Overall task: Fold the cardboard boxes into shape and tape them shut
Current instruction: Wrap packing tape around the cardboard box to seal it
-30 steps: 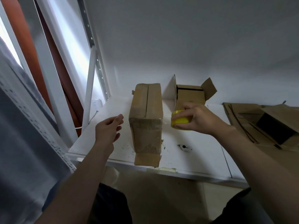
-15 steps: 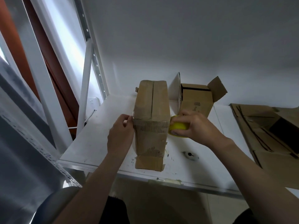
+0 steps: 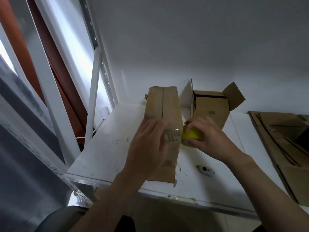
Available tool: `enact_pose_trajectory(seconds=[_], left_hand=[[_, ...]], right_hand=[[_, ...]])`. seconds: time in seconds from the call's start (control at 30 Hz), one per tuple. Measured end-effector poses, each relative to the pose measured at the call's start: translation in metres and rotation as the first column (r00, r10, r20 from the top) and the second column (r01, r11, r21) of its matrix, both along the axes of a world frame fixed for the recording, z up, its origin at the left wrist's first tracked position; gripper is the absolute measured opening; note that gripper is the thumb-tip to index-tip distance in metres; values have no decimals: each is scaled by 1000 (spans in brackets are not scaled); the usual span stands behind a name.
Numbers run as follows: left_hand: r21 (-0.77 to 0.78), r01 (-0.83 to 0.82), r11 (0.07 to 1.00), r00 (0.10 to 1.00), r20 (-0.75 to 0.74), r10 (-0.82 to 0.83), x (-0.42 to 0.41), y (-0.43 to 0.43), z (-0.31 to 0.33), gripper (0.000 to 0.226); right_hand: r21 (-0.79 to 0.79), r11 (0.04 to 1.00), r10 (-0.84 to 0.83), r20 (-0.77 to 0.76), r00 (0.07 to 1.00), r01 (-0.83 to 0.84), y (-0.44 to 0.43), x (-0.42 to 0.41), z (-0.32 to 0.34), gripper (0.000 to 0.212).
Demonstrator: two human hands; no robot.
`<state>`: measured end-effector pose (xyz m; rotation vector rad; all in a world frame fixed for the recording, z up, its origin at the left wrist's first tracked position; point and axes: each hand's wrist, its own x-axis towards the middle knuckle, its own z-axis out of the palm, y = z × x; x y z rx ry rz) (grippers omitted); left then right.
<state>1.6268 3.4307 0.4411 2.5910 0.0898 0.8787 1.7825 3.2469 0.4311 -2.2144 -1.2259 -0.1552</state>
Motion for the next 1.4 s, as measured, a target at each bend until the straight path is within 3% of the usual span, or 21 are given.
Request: enact_pose_trajectory(seconds=[0.07, 0.2, 0.27, 0.37, 0.43, 0.53, 0.63, 0.77, 0.83, 0.97, 1.07, 1.17, 1.4], left_hand=[[76, 45, 996, 994, -102, -37, 2, -1, 2, 42], [135, 54, 989, 991, -125, -37, 5, 8, 7, 39], [130, 70, 989, 989, -137, -52, 7, 12, 11, 38], [46, 129, 991, 967, -229, -115, 13, 20, 19, 42], [19, 124, 992, 956, -270, -114, 13, 27, 18, 46], [124, 9, 992, 943, -331, 32, 11, 36, 8, 56], [156, -9, 988, 907, -415, 73, 13, 38, 9, 83], [172, 39, 984, 840, -539, 61, 34, 39, 17, 104], [79, 31, 996, 868, -496, 12, 44, 40, 15, 97], [-30, 191, 981, 943, -273, -192, 49, 54, -2, 74], [-91, 277, 956, 946, -147, -288, 50, 66, -13, 53], [-254, 285, 924, 950, -53, -307, 52, 70, -16, 46], [-358, 283, 890, 959, 73, -275, 39, 74, -36, 36]], right_hand=[[-35, 999, -12, -31, 999, 11, -3, -6, 4, 31], [-13, 999, -42, 25, 999, 43, -7, -20, 13, 44], [-15, 1000, 3, 114, 993, -1, 1, -34, 20, 60], [-131, 990, 72, 153, 986, -52, 19, -52, 21, 66], [-157, 988, 24, 112, 993, -6, 24, -54, 19, 65], [-149, 987, -41, 120, 992, 59, 22, -47, 18, 57], [-108, 993, -29, 95, 995, 39, 20, -39, 18, 48], [-27, 998, -48, 250, 967, 56, 31, -33, 20, 40], [97, 994, -73, 327, 942, 44, 36, -32, 16, 33], [250, 968, -57, 234, 971, -4, 36, -19, 5, 27], [261, 964, -6, 196, 981, -46, 36, -11, 5, 31], [238, 968, 44, 171, 984, -85, 34, -7, 1, 33], [210, 972, 75, 158, 985, -108, 32, -2, -5, 33]])
